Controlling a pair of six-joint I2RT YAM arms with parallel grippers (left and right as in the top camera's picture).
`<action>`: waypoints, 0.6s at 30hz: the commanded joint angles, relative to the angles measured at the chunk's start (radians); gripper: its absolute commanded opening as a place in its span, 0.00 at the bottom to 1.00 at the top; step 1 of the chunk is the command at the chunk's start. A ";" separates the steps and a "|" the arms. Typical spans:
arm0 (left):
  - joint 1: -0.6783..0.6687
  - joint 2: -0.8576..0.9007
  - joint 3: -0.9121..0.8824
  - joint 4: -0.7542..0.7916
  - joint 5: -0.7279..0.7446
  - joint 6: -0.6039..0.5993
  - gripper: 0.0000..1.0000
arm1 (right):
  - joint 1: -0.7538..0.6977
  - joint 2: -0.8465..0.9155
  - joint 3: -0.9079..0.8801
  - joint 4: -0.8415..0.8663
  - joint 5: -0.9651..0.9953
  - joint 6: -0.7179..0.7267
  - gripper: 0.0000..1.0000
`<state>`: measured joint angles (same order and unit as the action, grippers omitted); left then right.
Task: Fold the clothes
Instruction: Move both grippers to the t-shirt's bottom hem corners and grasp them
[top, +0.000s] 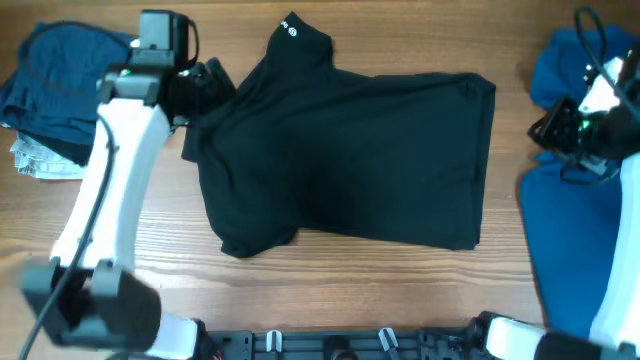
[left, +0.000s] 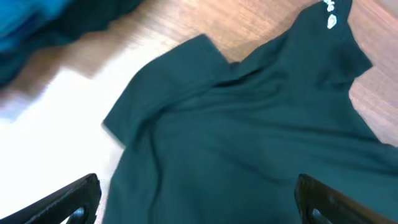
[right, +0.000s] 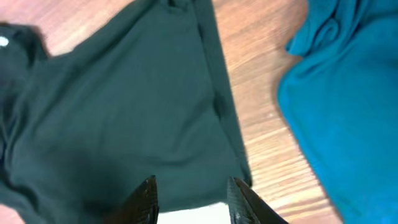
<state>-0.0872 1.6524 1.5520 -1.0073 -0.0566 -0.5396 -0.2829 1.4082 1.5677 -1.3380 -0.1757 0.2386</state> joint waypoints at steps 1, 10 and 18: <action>-0.023 -0.064 0.006 -0.087 -0.027 -0.054 1.00 | 0.052 -0.143 -0.168 0.019 -0.012 0.035 0.38; -0.114 -0.069 -0.116 -0.159 -0.031 -0.204 1.00 | 0.067 -0.309 -0.709 0.248 -0.080 0.140 0.56; -0.130 -0.070 -0.382 0.047 0.113 -0.243 1.00 | 0.076 -0.280 -0.881 0.399 -0.071 0.160 0.75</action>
<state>-0.2115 1.5913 1.2499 -1.0237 -0.0254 -0.7475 -0.2184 1.1137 0.7338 -0.9661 -0.2390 0.3828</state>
